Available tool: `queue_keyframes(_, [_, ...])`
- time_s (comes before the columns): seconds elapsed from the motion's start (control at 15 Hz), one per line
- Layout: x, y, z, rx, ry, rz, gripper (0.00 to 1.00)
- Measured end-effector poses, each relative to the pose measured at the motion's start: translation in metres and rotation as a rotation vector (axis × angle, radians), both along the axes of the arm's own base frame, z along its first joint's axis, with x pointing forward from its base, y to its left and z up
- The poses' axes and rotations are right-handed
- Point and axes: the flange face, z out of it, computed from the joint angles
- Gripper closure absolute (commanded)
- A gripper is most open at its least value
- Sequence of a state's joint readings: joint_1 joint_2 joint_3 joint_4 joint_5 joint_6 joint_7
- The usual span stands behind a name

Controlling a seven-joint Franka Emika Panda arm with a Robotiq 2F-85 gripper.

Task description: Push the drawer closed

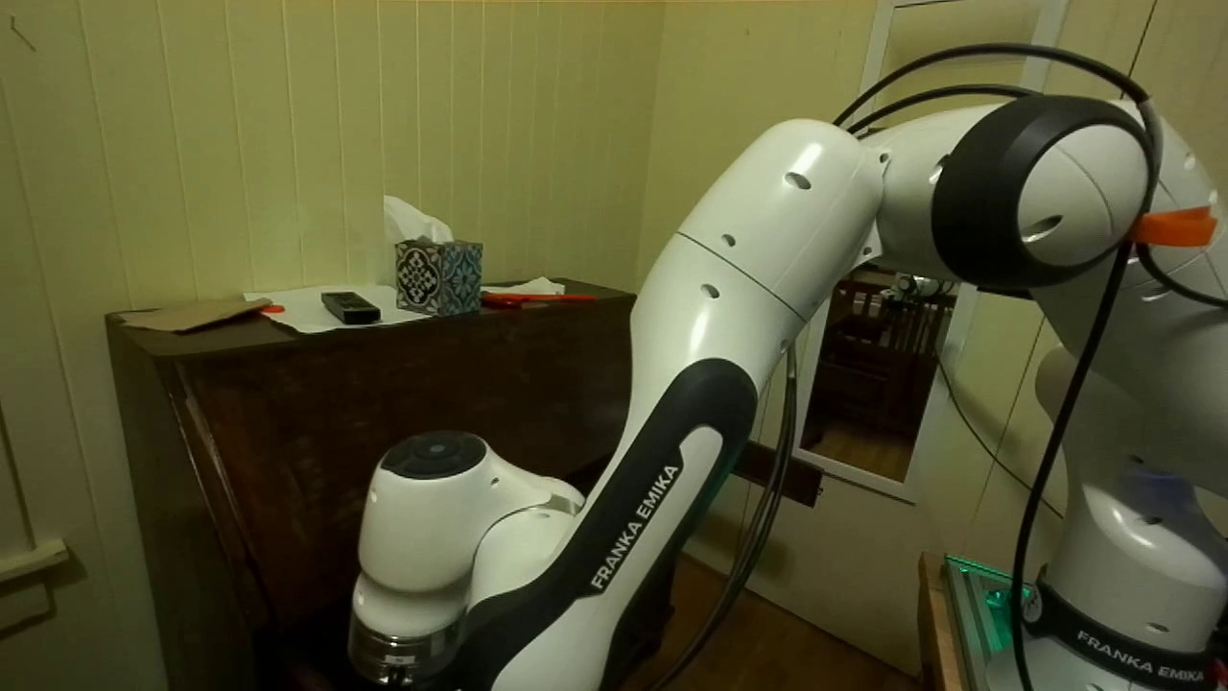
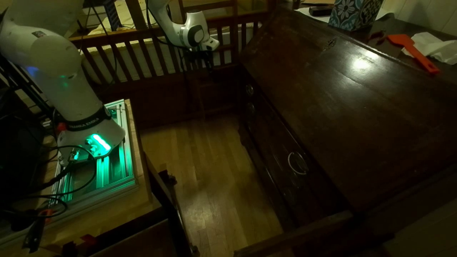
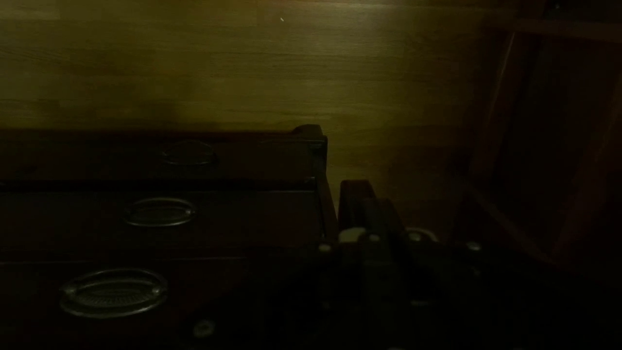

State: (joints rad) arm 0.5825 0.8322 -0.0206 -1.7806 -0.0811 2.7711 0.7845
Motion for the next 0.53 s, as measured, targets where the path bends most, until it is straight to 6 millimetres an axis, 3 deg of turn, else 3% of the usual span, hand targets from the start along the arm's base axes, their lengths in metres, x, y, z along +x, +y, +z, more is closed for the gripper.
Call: queue_keyframes(0.53, [0.013, -0.011, 0.003, -0.005, -0.067, 0.0, 1.0])
